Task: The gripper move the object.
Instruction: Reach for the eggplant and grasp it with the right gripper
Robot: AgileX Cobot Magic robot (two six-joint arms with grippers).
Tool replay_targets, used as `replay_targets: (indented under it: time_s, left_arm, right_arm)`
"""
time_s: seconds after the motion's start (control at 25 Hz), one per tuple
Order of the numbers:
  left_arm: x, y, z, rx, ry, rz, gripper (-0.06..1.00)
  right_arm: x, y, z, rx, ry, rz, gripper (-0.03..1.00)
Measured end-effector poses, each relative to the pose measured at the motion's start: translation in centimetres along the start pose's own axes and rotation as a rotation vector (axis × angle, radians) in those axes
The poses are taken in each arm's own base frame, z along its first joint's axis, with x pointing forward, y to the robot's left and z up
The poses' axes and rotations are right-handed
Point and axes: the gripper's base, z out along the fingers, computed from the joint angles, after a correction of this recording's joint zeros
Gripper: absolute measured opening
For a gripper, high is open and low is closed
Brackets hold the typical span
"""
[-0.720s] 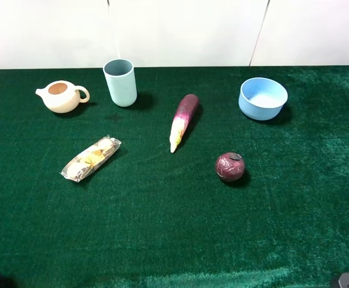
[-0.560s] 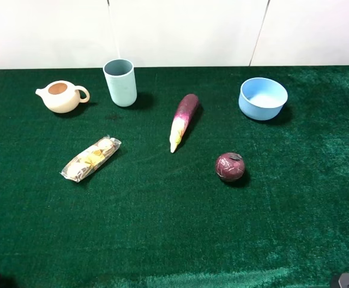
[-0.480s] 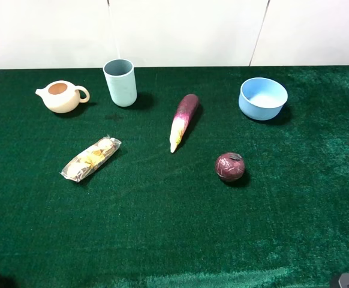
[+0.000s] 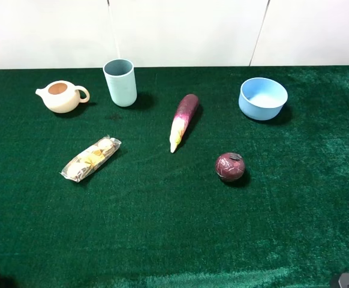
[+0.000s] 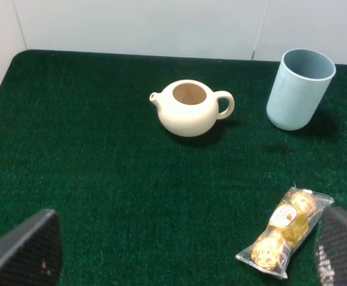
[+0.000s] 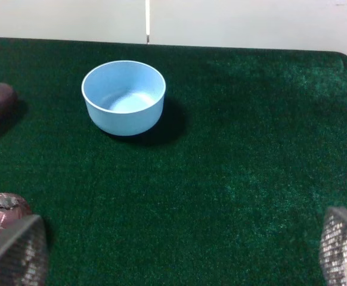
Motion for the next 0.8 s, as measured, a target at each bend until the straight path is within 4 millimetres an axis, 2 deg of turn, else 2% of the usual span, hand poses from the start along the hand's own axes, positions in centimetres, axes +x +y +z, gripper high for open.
replay_targets:
  time_s: [0.56,0.8]
  left_arm:
    - [0.0,0.0,0.0,0.0,0.0,0.0,0.84]
    - [0.0,0.0,0.0,0.0,0.0,0.0,0.84]
  right_arm:
    - [-0.2,0.0,0.3,-0.004,0.025,-0.002,0.69]
    - [-2.7,0.3,2.2,-0.053,0.164,-0.031,0.69]
